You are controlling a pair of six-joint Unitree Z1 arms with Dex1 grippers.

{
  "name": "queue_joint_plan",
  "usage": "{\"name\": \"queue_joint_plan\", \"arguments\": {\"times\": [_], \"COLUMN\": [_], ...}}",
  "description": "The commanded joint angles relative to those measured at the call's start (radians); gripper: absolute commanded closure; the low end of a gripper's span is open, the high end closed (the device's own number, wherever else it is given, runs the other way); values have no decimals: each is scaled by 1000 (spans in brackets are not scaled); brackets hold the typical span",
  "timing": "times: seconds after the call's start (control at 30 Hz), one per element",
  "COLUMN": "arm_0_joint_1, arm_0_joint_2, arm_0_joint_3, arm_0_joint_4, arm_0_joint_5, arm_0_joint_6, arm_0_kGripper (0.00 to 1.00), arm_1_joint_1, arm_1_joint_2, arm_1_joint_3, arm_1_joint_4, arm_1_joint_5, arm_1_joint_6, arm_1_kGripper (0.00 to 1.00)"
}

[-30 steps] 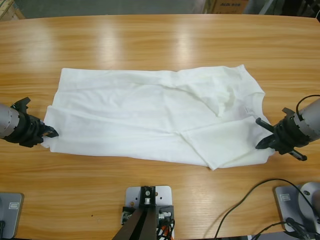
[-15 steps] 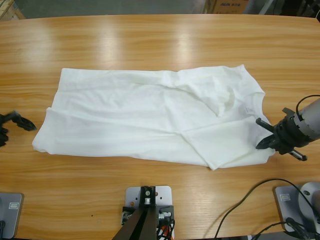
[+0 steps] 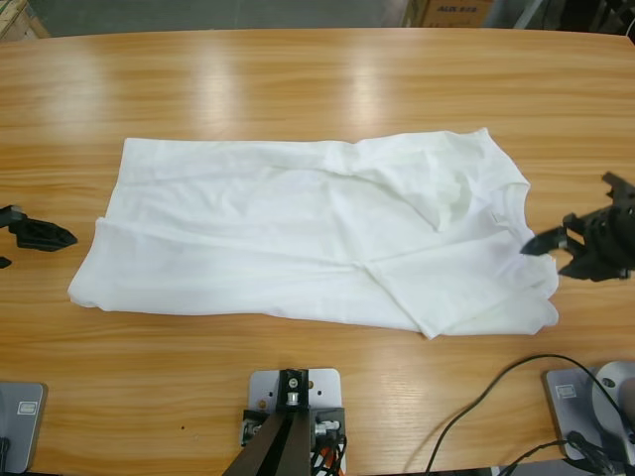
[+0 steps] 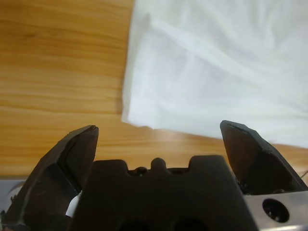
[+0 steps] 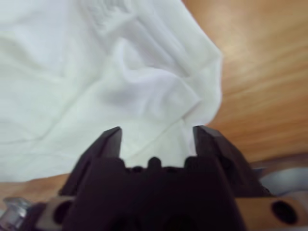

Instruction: Fold clothes

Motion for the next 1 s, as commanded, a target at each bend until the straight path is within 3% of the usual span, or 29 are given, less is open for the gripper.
{"name": "queue_joint_plan", "arguments": {"times": [0.03,0.47,1.0], "arm_0_joint_1": [-73,-182,-187], "arm_0_joint_2": [72,217,291], "arm_0_joint_3": [49,118,180], "arm_0_joint_4": [-80,-198,-203], "arm_0_joint_5": [-56,-98,-40], "arm_0_joint_6": [-9,-118,-163], "arm_0_kGripper": [4,4,4], "arm_1_joint_1": [124,128,128], "arm_1_joint_2": [-13,-14,-94], "arm_1_joint_3": [-30,-8,9], "arm_1_joint_4": [-78,-125,-109], "arm_1_joint_5": [56,89,92], "arm_1_joint_6": [-72,-73,-81], "arm_1_kGripper": [0,0,0]}}
